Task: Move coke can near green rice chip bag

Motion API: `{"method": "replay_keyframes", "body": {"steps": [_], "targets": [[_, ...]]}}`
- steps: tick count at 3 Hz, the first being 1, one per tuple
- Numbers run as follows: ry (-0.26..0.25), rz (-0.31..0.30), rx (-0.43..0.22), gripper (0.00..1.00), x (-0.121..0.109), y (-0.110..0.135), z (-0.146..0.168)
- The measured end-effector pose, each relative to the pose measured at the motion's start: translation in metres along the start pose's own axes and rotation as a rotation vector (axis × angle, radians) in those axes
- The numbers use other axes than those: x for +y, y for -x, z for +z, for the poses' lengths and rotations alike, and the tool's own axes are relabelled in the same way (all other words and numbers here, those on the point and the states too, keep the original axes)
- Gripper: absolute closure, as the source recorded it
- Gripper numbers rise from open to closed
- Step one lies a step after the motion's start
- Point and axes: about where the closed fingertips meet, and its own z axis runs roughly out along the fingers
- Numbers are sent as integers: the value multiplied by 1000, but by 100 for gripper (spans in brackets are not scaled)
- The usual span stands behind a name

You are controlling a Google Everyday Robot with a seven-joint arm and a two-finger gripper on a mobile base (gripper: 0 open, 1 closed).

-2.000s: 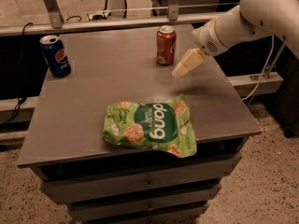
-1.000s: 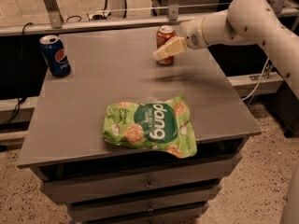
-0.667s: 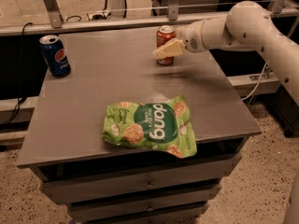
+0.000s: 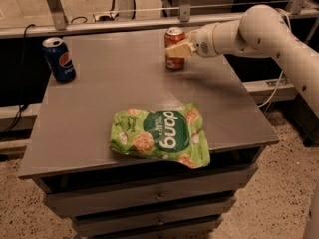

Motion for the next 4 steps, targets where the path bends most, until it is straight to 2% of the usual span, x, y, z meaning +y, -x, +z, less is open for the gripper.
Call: {"method": "replay_keyframes", "body": {"steps": [1, 2, 3, 4], "targets": [[5, 0, 1, 74, 2, 0, 3], [9, 0, 1, 52, 3, 0, 5], [7, -15, -32, 28, 2, 7, 4], [1, -13, -75, 30, -2, 12, 7]]}}
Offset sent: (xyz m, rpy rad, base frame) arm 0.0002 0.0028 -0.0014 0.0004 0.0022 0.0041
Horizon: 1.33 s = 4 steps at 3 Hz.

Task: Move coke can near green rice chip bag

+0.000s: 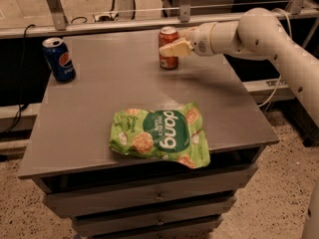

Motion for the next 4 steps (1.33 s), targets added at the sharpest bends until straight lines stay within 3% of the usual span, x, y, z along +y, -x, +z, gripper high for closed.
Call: {"method": "replay_keyframes", "body": {"steps": [3, 4], "targets": [[-20, 24, -59, 99, 1, 6, -3], [3, 11, -95, 100, 29, 57, -28]]}}
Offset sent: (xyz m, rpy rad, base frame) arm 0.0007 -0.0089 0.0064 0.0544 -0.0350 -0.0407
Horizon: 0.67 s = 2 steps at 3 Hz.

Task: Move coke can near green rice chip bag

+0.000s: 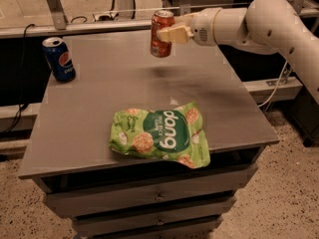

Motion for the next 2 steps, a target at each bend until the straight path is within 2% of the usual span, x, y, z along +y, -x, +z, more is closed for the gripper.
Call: {"method": "replay_keyframes", "body": {"steps": [1, 2], "targets": [[0, 0, 0, 100, 0, 0, 0], [1, -9, 10, 100, 16, 3, -13]]}}
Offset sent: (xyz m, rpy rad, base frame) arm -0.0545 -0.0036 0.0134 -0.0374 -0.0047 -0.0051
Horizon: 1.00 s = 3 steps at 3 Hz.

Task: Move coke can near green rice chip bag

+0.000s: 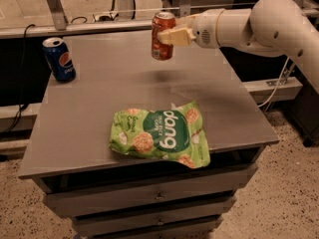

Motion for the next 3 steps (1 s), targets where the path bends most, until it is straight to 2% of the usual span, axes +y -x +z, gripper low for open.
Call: {"method": "replay_keyframes", "body": {"steps": [1, 2, 3], "targets": [[-13, -14, 10, 100, 23, 2, -20], [-45, -32, 23, 100, 31, -6, -45], [-68, -36, 13, 100, 28, -15, -68]]}}
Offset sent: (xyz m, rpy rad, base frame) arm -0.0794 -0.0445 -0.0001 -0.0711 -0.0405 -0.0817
